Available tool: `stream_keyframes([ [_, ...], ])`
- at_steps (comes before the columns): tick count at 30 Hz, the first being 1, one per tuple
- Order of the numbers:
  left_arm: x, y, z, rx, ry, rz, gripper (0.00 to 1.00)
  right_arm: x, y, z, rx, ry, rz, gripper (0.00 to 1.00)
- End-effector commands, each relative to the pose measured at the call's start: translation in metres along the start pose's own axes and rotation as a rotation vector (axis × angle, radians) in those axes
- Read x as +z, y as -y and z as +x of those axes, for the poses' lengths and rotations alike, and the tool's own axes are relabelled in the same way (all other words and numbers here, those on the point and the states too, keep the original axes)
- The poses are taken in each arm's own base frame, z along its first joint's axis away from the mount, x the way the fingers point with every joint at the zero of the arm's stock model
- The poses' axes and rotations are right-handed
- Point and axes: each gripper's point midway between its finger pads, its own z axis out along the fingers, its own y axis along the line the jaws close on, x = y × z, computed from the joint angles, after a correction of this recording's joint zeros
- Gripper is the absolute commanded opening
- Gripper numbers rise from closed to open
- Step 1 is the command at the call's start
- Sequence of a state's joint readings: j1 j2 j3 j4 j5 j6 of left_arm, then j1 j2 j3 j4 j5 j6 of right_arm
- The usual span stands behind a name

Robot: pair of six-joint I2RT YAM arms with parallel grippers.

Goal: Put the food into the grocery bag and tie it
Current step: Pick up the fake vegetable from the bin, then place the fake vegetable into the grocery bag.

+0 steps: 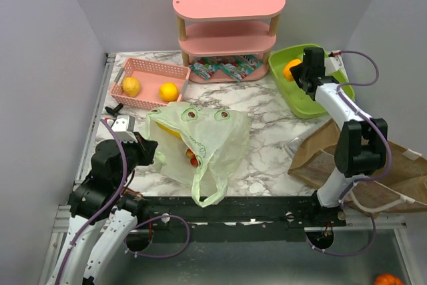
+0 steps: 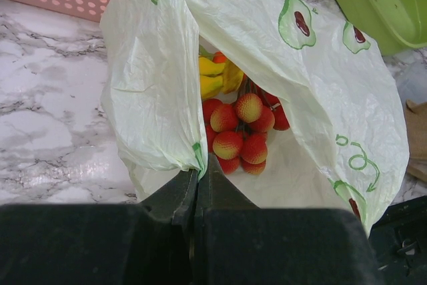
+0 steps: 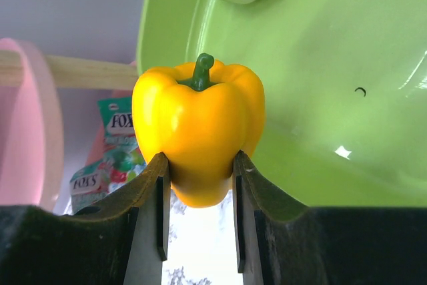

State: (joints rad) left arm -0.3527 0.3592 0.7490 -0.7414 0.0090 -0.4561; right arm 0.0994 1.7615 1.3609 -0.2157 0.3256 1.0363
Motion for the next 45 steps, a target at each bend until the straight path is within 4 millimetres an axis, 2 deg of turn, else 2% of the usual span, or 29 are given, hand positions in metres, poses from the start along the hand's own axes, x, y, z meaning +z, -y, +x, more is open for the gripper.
stream_keyframes([
  [1,-0.001,0.003,-0.003,0.011,0.020,0.026,0.00,-0.034,-0.001,-0.009,-0.058,0.006,-0.039,0.01],
  [10,-0.001,0.004,-0.003,0.011,0.020,0.028,0.00,-0.088,-0.001,-0.027,-0.111,0.029,-0.103,0.01],
  [13,-0.001,0.003,-0.003,0.011,0.019,0.025,0.00,-0.104,-0.002,-0.027,-0.129,0.015,-0.132,0.01],
  [20,0.000,0.003,-0.002,0.009,0.015,0.024,0.00,-0.148,-0.023,-0.016,-0.179,-0.063,-0.264,0.01],
  [29,0.002,0.004,-0.001,0.009,0.004,0.026,0.00,-0.206,-0.050,0.012,-0.259,-0.178,-0.416,0.01],
  [39,0.001,0.001,0.000,0.004,0.002,0.010,0.00,-0.294,-0.091,0.084,-0.324,-0.352,-0.631,0.01],
  [45,0.001,0.008,0.001,0.011,-0.012,0.044,0.00,-0.343,-0.116,0.103,-0.330,-0.440,-0.751,0.01],
])
